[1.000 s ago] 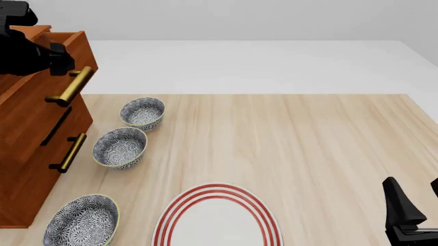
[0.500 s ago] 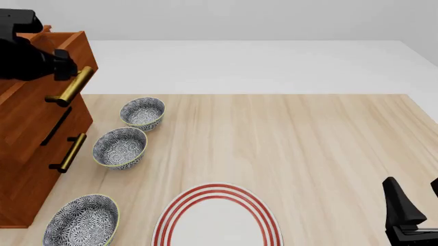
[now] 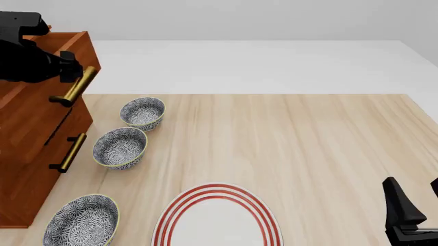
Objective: Open the top drawer of the cabinet.
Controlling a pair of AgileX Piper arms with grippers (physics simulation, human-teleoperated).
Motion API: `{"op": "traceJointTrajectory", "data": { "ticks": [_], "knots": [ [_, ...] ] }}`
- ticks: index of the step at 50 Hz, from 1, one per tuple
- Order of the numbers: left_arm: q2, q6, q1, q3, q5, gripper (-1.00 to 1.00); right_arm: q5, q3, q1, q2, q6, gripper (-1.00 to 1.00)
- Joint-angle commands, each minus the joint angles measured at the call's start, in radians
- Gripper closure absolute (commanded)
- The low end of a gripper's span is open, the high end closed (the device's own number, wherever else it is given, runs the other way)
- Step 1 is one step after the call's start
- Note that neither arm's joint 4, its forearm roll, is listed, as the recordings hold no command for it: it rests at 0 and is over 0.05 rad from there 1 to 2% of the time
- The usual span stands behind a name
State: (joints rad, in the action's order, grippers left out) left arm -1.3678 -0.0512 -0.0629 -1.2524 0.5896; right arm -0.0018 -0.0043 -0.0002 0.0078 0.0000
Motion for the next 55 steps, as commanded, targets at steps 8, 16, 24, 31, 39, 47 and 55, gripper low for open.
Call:
{"op": "traceJointTrajectory", "data": {
  "ticks": [8,16,24,31,39,47,55],
  "knots": [
    [-0.028,0.004,0.017,0.042,0.001,-1.0,0.0,0.0,0.0,0.0,0.0,-1.0],
    [-0.053,-0.018,0.021,0.032,0.007,-1.0,0.0,0.0,0.0,0.0,0.0,-1.0],
    [-0.075,-0.024,0.031,0.023,0.007,-1.0,0.0,0.0,0.0,0.0,0.0,-1.0],
    [-0.092,-0.032,0.034,0.017,0.008,-1.0,0.0,0.0,0.0,0.0,0.0,-1.0],
    [-0.105,-0.029,0.04,0.013,0.01,-1.0,0.0,0.0,0.0,0.0,0.0,-1.0],
    [-0.117,0.002,0.074,-0.005,0.038,-1.0,0.0,0.0,0.0,0.0,0.0,-1.0],
    [-0.126,0.0,0.1,-0.001,0.043,-1.0,0.0,0.0,0.0,0.0,0.0,-1.0]
  ]
}}
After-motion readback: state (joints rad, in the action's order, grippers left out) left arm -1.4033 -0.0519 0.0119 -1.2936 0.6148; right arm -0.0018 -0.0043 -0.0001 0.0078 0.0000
